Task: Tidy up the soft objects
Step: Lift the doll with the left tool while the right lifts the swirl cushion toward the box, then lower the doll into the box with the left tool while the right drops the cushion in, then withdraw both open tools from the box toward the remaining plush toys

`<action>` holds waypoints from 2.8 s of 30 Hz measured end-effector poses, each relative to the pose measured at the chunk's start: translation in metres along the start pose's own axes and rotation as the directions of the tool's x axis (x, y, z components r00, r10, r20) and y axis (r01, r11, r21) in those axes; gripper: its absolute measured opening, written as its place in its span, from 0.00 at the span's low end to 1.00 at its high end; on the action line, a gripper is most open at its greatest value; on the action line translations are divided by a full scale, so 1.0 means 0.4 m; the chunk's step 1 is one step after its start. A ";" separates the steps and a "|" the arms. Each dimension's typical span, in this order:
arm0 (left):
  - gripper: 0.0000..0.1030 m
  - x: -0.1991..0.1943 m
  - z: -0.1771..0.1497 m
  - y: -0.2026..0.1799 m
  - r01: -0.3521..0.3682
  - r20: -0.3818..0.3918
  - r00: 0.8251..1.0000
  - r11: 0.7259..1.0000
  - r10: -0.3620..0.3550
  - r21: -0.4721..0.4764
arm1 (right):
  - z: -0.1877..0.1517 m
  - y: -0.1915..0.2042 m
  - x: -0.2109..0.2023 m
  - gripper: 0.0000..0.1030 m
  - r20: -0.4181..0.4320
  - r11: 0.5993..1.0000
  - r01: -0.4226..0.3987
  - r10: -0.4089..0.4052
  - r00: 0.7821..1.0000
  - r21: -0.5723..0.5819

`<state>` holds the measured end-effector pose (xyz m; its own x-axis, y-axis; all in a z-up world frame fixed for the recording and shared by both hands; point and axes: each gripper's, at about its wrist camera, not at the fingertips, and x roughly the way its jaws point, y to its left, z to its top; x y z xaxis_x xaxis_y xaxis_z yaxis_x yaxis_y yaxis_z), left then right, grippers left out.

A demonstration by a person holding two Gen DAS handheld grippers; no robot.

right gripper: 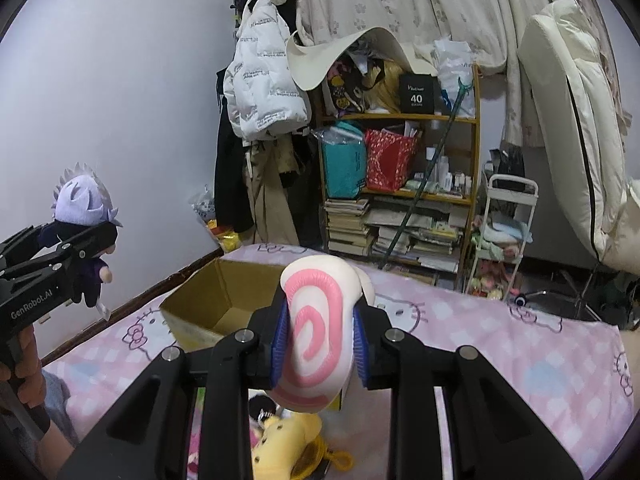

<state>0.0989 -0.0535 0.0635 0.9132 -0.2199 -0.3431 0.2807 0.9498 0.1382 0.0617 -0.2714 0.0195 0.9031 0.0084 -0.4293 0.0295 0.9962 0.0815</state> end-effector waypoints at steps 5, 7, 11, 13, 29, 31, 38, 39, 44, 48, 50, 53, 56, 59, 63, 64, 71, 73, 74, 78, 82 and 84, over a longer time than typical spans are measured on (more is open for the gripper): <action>0.58 0.054 0.018 -0.012 0.010 0.008 1.000 1.000 -0.010 0.020 | 0.030 0.002 0.038 0.29 0.021 1.000 0.013 -0.012 1.000 -0.012; 0.58 0.080 0.016 -0.013 0.013 0.003 1.000 1.000 -0.013 0.021 | 0.039 0.003 0.057 0.29 0.028 1.000 0.009 -0.009 1.000 -0.006; 0.58 0.128 -0.002 -0.005 0.020 -0.022 1.000 1.000 -0.020 -0.001 | 0.045 0.009 0.102 0.29 0.027 1.000 0.000 0.001 1.000 -0.005; 0.58 0.152 -0.018 0.001 0.026 -0.040 0.999 0.999 -0.027 -0.021 | 0.037 0.012 0.124 0.30 0.025 1.000 -0.005 0.005 1.000 -0.001; 0.61 0.322 -0.102 -0.008 0.067 -0.199 0.977 0.997 -0.073 -0.037 | -0.039 -0.027 0.261 0.38 -0.051 0.998 -0.022 0.025 0.998 0.061; 0.61 0.329 -0.110 -0.012 0.059 -0.209 0.976 0.998 -0.063 -0.024 | -0.048 -0.033 0.275 0.39 -0.070 0.997 -0.027 0.031 0.997 0.071; 0.71 0.336 -0.126 -0.009 0.057 -0.254 0.965 0.998 -0.062 -0.027 | -0.061 -0.035 0.281 0.52 -0.095 0.995 -0.052 0.060 0.994 0.088; 0.74 0.332 -0.127 -0.009 0.058 -0.256 0.965 0.998 -0.063 -0.027 | -0.059 -0.036 0.274 0.61 -0.084 0.994 -0.055 0.063 0.994 0.093; 0.90 0.300 -0.127 -0.013 0.031 -0.249 0.968 1.000 -0.029 0.005 | -0.046 -0.035 0.246 0.69 -0.080 0.995 -0.044 0.052 0.995 0.094; 0.93 0.267 -0.128 -0.013 0.032 -0.250 0.968 0.999 -0.026 0.021 | -0.049 -0.042 0.217 0.81 -0.083 0.993 -0.046 0.055 0.995 0.110; 0.93 0.250 -0.129 -0.012 0.027 -0.249 0.968 0.999 -0.018 0.030 | -0.050 -0.046 0.202 0.84 -0.087 0.992 -0.040 0.050 0.995 0.116; 0.93 0.229 -0.132 -0.007 0.023 -0.263 0.965 1.000 -0.018 0.017 | -0.049 -0.046 0.179 0.91 -0.090 0.992 -0.035 0.046 0.995 0.121; 0.93 0.206 -0.137 -0.002 0.030 -0.274 0.961 0.999 -0.026 0.013 | -0.050 -0.043 0.155 0.93 -0.100 0.992 -0.028 0.040 0.994 0.122; 0.93 0.180 -0.141 -0.003 0.058 -0.296 0.954 0.998 -0.047 0.028 | -0.060 -0.035 0.126 0.97 -0.107 0.993 -0.026 0.038 0.994 0.115; 0.93 0.136 -0.141 -0.007 0.051 -0.301 0.953 0.997 -0.030 0.061 | -0.068 -0.022 0.092 0.99 -0.108 0.995 -0.029 0.040 0.993 0.099; 0.93 0.123 -0.140 -0.007 0.047 -0.303 0.953 0.997 -0.026 0.063 | -0.069 -0.016 0.085 0.99 -0.110 0.996 -0.025 0.035 0.993 0.091; 0.93 0.052 -0.163 -0.009 0.037 -0.331 0.944 0.997 -0.012 0.069 | -0.088 0.002 0.035 0.99 -0.123 0.995 -0.030 0.042 0.992 0.097; 0.93 0.036 -0.177 -0.008 0.043 -0.345 0.939 0.997 -0.017 0.069 | -0.102 0.005 0.026 0.99 -0.136 0.994 -0.029 0.044 0.990 0.107; 0.93 0.030 -0.181 -0.008 0.045 -0.351 0.936 0.997 -0.018 0.067 | -0.110 0.007 0.021 0.99 -0.145 0.993 -0.028 0.044 0.988 0.111; 0.93 0.021 -0.208 -0.009 0.056 -0.379 0.924 0.998 -0.041 0.029 | -0.141 0.009 0.015 0.99 -0.175 0.991 -0.016 0.040 0.984 0.134; 0.93 0.040 -0.243 -0.023 0.078 -0.427 0.902 0.997 -0.065 0.014 | -0.168 0.017 0.035 0.99 -0.210 0.988 -0.028 0.060 0.976 0.153; 0.93 0.051 -0.253 -0.033 0.082 -0.437 0.897 0.996 -0.060 0.031 | -0.178 0.020 0.049 0.99 -0.223 0.989 -0.020 0.052 0.973 0.144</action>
<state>0.0838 -0.0481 -0.0393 0.6733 -0.1567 -0.7225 0.3632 0.9213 0.1386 0.0490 -0.2570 -0.0524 0.7850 0.0797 -0.6143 0.0728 0.9730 0.2192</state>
